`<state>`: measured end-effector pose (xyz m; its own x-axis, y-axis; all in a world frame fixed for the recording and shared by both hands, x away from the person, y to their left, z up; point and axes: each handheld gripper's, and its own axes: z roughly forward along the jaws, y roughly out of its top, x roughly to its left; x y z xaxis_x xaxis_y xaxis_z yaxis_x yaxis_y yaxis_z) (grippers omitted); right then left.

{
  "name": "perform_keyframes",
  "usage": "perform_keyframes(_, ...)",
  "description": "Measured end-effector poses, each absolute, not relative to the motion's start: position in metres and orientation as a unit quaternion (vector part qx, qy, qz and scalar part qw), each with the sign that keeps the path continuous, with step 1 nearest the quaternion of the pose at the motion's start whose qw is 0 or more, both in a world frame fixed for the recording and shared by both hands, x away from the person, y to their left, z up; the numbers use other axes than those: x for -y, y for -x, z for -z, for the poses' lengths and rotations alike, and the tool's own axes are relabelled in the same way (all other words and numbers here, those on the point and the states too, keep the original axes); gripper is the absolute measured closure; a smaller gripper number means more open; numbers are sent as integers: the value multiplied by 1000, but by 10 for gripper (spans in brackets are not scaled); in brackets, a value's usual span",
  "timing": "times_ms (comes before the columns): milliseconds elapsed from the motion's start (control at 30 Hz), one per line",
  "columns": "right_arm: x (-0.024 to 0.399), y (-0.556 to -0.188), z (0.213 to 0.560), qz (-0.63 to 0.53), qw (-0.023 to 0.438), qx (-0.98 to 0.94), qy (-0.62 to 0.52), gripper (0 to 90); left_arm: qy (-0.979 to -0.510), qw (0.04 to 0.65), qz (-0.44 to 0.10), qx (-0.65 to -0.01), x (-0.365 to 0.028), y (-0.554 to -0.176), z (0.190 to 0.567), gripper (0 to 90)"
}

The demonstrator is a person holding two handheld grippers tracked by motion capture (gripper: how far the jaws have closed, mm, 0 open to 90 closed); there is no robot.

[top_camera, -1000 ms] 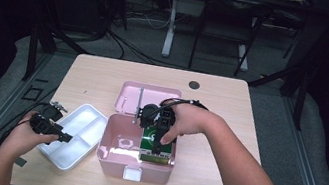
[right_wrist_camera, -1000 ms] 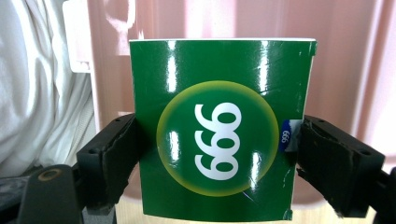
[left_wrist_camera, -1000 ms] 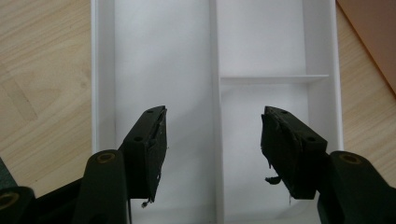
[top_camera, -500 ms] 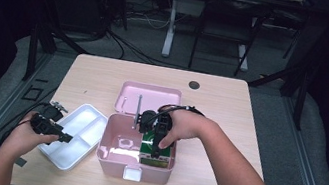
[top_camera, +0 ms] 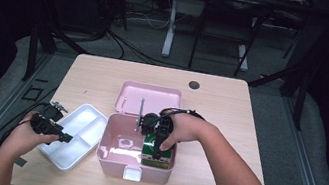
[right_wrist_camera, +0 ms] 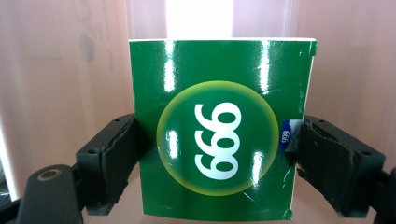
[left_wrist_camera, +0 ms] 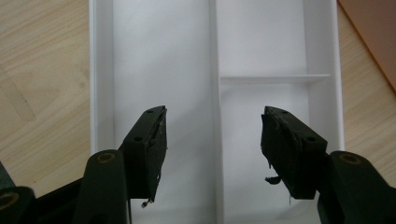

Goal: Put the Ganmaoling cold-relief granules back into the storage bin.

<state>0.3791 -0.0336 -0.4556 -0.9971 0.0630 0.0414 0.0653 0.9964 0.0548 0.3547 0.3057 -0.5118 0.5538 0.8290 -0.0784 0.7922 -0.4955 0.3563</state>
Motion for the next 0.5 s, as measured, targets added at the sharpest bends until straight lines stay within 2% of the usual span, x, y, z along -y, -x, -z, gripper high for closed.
perform_keyframes(500,36,-380,468,17,20,999,30,157,-863,178,-51,-471,-305,-355,512,411)
